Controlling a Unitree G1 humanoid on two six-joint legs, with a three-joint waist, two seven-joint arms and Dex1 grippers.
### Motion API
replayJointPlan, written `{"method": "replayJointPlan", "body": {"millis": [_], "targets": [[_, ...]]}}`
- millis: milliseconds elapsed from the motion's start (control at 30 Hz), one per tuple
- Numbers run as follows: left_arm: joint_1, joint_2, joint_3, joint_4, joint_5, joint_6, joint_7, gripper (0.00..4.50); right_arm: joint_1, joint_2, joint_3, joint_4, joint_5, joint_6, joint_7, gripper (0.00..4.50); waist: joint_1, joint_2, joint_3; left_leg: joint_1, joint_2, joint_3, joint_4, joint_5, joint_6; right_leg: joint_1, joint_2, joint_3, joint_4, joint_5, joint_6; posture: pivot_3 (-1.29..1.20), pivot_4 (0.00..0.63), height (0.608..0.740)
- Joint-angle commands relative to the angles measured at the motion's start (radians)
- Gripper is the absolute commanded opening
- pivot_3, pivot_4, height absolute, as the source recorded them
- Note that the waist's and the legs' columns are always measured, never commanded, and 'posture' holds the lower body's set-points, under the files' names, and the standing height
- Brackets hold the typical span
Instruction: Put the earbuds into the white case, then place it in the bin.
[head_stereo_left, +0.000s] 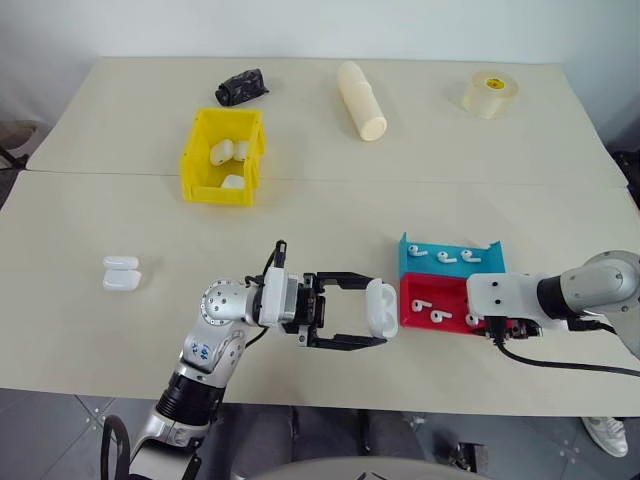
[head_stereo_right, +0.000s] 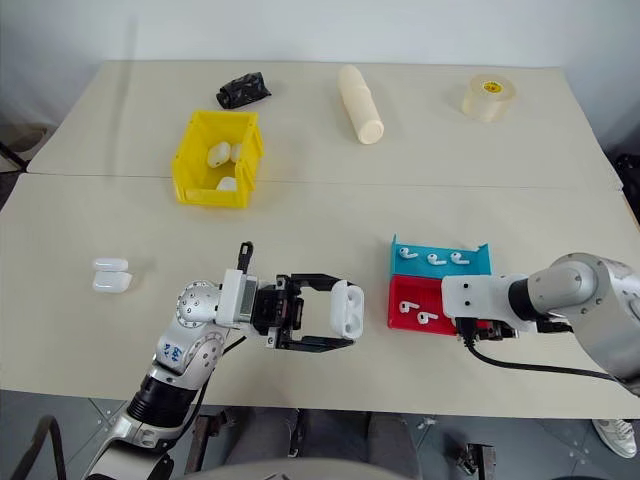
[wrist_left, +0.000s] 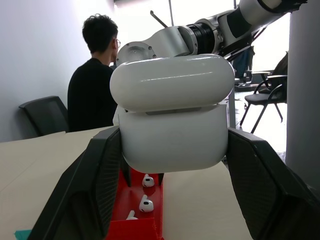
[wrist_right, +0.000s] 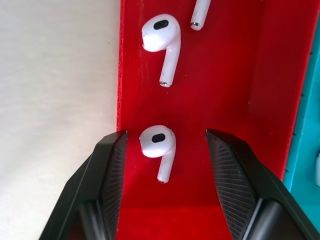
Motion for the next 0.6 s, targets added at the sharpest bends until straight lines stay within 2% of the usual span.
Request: {"method": "replayJointPlan", "body": {"millis": [33,133,167,267,367,600], "targets": [[0.006,0.004,0.007,-0.042,-0.013,-0.003,0.008,2.80,-0.004,0.020,0.008,0.032,-0.045,-0.034,0.013,2.56,0.000,0.000,0.000,0.000,0.000,0.000,0.000,0.000,0.000,0.000,0.000,0.000,0.000,0.000,0.000,0.00,0.150,0.740],[0.007,0.006,0.006,-0.045,-0.012,-0.003,0.011,2.80,-0.004,0.031,0.010,0.041,-0.065,-0.052,0.026,2.56,0.000,0.000,0.000,0.000,0.000,0.000,0.000,0.000,0.000,0.001,0.000,0.000,0.000,0.000,0.000,0.00,0.150,0.740],[0.006,0.006,0.005,-0.046,-0.012,-0.003,0.012,2.80,0.000,0.032,0.010,0.038,-0.064,-0.056,0.037,2.38,-0.001,0.000,0.000,0.000,0.000,0.000,0.000,0.000,0.000,0.001,0.000,0.000,0.000,0.000,0.000,0.00,0.150,0.740],[0.005,0.007,0.005,-0.044,-0.011,-0.005,0.014,2.80,0.006,0.039,0.008,0.036,-0.068,-0.064,0.055,1.71,-0.001,0.000,0.000,0.000,0.000,0.000,0.000,0.000,0.000,0.001,0.000,0.000,0.000,0.000,0.000,0.00,0.150,0.740],[0.006,0.008,0.007,-0.044,-0.010,-0.007,0.015,2.80,0.007,0.051,0.003,0.034,-0.073,-0.059,0.056,0.73,-0.001,-0.001,0.000,0.001,0.000,0.000,0.001,0.000,0.000,0.001,0.000,0.000,0.000,0.000,0.000,0.00,0.150,0.740],[0.003,0.008,0.008,-0.035,-0.009,-0.012,0.013,2.80,0.014,0.063,-0.027,0.030,-0.073,-0.053,0.054,0.73,-0.001,-0.001,-0.001,0.001,0.000,0.000,0.001,0.000,0.000,0.001,0.000,0.000,0.000,0.000,0.000,0.00,0.150,0.740]]}}
